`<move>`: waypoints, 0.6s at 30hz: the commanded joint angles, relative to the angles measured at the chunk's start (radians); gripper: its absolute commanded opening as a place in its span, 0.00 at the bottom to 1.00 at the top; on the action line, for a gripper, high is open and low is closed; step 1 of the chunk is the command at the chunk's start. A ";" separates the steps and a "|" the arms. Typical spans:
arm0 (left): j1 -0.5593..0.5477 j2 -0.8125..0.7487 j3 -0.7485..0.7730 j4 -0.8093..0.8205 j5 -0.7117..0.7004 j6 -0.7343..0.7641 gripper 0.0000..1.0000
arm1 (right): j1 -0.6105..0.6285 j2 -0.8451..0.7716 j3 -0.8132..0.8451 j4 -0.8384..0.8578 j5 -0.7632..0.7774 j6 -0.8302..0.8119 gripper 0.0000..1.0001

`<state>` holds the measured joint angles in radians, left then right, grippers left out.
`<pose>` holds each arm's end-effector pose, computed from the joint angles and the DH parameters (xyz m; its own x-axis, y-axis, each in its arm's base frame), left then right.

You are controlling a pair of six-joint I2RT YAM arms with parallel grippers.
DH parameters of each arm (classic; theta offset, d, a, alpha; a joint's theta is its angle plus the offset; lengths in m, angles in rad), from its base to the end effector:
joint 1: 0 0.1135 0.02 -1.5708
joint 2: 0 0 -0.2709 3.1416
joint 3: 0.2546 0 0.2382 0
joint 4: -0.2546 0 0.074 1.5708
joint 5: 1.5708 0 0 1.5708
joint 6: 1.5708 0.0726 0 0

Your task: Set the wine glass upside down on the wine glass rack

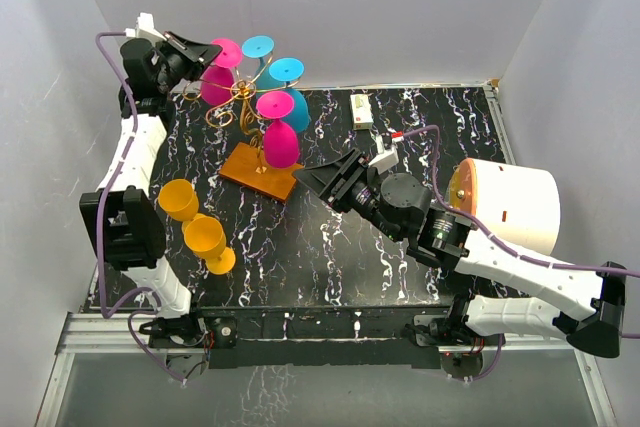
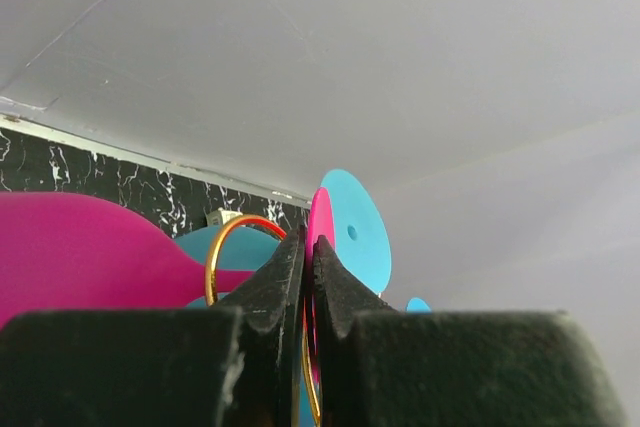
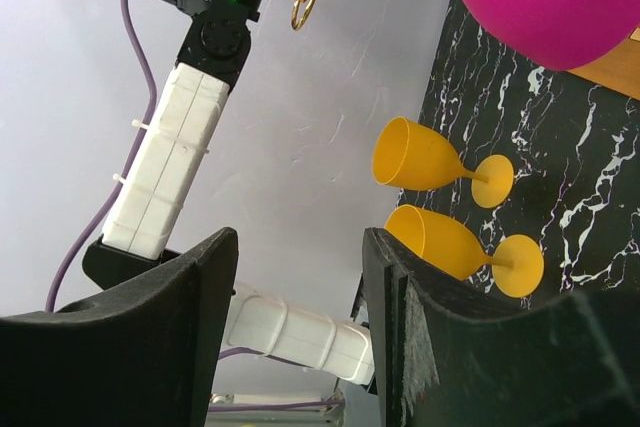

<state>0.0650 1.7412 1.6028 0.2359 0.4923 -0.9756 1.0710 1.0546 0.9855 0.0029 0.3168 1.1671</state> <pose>0.4412 -0.0057 0.4215 -0.2868 -0.7499 -0.5961 0.3115 0.5154 -0.7983 0.1459 0.2201 0.3836 -0.6424 0.6469 -0.4109 -0.2399 0.3394 0.9095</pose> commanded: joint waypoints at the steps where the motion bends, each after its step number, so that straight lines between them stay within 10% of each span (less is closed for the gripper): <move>1: 0.016 -0.025 0.027 0.062 0.019 -0.011 0.00 | -0.003 -0.001 0.020 0.048 0.007 0.010 0.50; 18: 0.030 -0.096 -0.003 -0.002 -0.062 0.028 0.00 | -0.003 0.001 0.015 0.052 -0.002 0.014 0.51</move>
<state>0.0837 1.7374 1.6020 0.2752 0.4717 -0.9897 1.0710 1.0672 0.9852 0.0032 0.3119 1.1793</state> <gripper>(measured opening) 0.021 0.507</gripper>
